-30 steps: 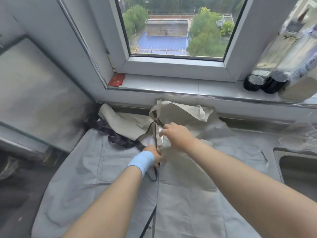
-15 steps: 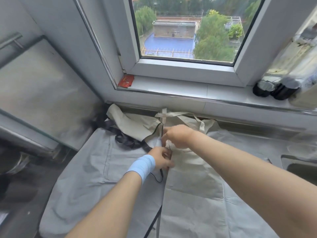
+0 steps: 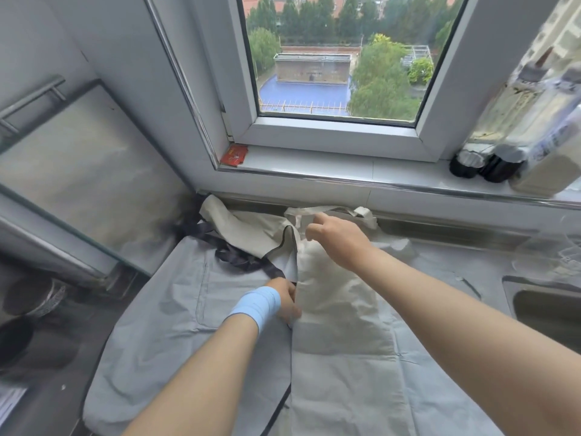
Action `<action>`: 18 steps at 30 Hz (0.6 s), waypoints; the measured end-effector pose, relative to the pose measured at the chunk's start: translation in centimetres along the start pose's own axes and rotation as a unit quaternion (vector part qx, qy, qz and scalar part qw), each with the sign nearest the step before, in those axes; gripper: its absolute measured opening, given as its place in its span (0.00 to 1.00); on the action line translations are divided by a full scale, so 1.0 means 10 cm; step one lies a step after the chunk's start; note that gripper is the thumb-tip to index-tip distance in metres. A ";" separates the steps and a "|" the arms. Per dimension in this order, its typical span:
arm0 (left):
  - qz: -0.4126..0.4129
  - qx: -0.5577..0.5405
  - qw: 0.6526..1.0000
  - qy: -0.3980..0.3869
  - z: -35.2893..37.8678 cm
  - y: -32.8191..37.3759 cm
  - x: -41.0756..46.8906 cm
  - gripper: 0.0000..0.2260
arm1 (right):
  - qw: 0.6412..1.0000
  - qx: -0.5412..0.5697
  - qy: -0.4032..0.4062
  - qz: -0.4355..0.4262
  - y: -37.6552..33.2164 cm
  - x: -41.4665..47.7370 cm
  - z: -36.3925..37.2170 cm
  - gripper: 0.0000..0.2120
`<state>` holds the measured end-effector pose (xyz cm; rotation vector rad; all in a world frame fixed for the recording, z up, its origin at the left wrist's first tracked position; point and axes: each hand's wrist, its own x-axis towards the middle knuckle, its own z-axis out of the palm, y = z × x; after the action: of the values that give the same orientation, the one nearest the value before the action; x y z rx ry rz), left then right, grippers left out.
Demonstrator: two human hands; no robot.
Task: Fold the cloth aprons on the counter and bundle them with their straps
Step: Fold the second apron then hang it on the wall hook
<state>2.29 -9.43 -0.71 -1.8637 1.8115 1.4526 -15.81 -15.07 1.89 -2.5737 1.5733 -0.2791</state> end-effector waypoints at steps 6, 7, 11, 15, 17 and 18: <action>0.039 -0.001 0.999 -0.020 0.09 0.05 -0.02 0.22 | 0.997 0.014 -0.052 0.052 0.05 -0.28 0.13 0.29; 0.048 0.000 0.999 -0.022 0.10 0.07 -0.02 0.22 | 0.999 -0.022 -0.033 -0.003 0.02 -0.27 0.12 0.32; 0.080 0.007 0.997 -0.008 0.07 0.08 -0.05 0.14 | 0.964 -0.173 -0.103 -0.174 -0.23 -0.07 0.01 0.18; 0.067 -0.027 0.997 -0.016 0.03 -0.03 -0.12 0.09 | 0.931 -0.292 -0.069 -0.207 -0.28 0.18 -0.12 0.06; 0.062 -0.075 0.995 -0.009 0.00 -0.06 -0.14 0.06 | 0.939 -0.298 -0.011 -0.169 -0.23 0.24 -0.15 0.04; 0.061 -0.088 0.994 -0.006 -0.03 -0.05 -0.17 0.05 | 0.949 -0.279 0.014 -0.149 -0.22 0.24 -0.12 0.05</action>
<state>3.24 -8.37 0.33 -1.8456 1.8757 1.7140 -13.10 -16.26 3.69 -3.2531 1.4240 0.1347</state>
